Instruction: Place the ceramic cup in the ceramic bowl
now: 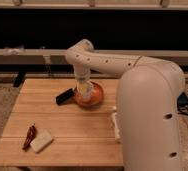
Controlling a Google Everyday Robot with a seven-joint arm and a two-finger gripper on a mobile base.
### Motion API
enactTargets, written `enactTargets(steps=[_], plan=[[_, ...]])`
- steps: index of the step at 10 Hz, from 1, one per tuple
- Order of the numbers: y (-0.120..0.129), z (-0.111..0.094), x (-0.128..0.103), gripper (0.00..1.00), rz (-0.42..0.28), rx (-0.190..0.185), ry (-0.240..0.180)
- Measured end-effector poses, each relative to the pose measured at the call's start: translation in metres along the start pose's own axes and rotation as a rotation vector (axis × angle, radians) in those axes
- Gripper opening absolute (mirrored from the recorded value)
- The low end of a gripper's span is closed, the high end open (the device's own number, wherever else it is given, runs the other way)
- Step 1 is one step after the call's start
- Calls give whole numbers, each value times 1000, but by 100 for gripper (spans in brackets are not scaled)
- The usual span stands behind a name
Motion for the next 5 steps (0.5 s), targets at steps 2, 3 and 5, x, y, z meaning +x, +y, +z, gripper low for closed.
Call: enactTargets(steps=[2, 3, 5], plan=[[-3, -5, -4, 65, -43, -34, -36], [-3, -5, -5, 65, -49, -37, -42], [-3, -5, -5, 65, -49, -37, -42]])
